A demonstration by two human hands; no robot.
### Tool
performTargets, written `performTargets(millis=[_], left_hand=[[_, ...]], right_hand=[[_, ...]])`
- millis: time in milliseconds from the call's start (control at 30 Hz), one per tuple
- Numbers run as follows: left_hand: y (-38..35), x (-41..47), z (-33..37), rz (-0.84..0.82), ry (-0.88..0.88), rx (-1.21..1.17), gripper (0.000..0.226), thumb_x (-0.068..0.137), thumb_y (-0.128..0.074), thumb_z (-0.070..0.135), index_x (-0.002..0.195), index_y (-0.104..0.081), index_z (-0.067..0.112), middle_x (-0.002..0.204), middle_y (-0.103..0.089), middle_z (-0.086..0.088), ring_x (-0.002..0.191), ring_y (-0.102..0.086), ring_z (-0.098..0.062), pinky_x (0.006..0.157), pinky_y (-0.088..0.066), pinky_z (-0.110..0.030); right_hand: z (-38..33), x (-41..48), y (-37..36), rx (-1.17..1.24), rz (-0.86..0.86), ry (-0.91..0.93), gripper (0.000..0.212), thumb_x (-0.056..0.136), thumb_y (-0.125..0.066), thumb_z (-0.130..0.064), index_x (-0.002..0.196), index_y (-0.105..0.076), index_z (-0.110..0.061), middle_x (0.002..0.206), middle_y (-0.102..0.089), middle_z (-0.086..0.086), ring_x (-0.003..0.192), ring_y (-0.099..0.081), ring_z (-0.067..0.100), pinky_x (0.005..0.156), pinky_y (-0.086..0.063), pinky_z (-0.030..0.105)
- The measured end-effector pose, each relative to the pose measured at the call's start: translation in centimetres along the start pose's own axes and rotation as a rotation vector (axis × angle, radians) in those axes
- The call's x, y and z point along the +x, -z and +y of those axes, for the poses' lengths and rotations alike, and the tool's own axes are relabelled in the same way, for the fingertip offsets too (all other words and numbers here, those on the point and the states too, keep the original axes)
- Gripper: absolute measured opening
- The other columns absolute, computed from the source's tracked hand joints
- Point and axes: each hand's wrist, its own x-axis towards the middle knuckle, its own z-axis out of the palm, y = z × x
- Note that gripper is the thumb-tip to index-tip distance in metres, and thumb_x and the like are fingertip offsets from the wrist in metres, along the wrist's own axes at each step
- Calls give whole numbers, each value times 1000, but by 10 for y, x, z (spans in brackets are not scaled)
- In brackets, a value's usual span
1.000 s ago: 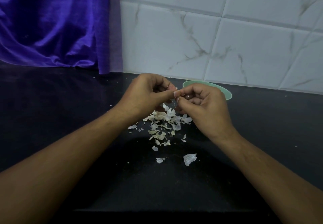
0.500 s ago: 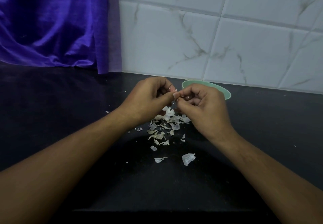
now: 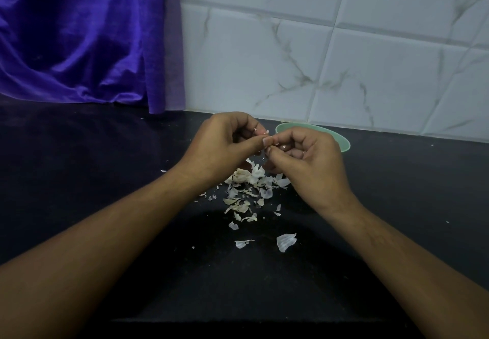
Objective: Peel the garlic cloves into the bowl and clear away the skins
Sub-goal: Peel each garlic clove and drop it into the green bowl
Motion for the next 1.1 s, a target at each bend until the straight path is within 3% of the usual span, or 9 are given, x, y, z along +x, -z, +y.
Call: performTargets(millis=[300, 400, 633, 867, 1100], left_hand=[[3, -1, 2, -53, -20, -30, 10, 93, -77, 20, 101, -72, 16, 94, -76, -9, 92, -73, -39, 77, -61, -62], [3, -1, 4, -79, 20, -80, 8, 95, -74, 13, 101, -69, 11, 98, -74, -16, 89, -74, -31, 76, -62, -60], [2, -2, 5, -114, 60, -208, 3, 97, -69, 7, 100, -68, 8, 89, -71, -6, 82, -71, -15, 66, -64, -35], [0, -2, 5, -88, 84, -274, 1, 97, -69, 9, 98, -69, 10, 84, -73, -4, 80, -70, -14, 73, -64, -44], [-2, -2, 5, -63, 110, -339, 4, 97, -70, 10, 94, -70, 12, 84, -71, -8, 77, -68, -13, 64, -63, -31]], right_hand=[[-2, 2, 4, 52, -68, -42, 7, 93, -72, -1, 98, -76, -5, 75, -77, 10, 67, -76, 22, 65, -63, 33], [-3, 3, 5, 114, -89, -89, 6, 93, -72, 0, 98, -75, 0, 76, -76, 15, 68, -76, 23, 63, -63, 32], [-8, 0, 4, 266, -103, -173, 7, 93, -71, 1, 98, -73, 5, 81, -76, 20, 68, -75, 25, 63, -64, 32], [-11, -2, -1, 354, -67, -223, 4, 93, -68, 3, 95, -72, 4, 81, -76, 17, 66, -75, 24, 64, -65, 33], [-11, -1, -5, 451, -49, -294, 4, 93, -69, 0, 90, -72, -1, 79, -74, 15, 65, -75, 21, 62, -64, 29]])
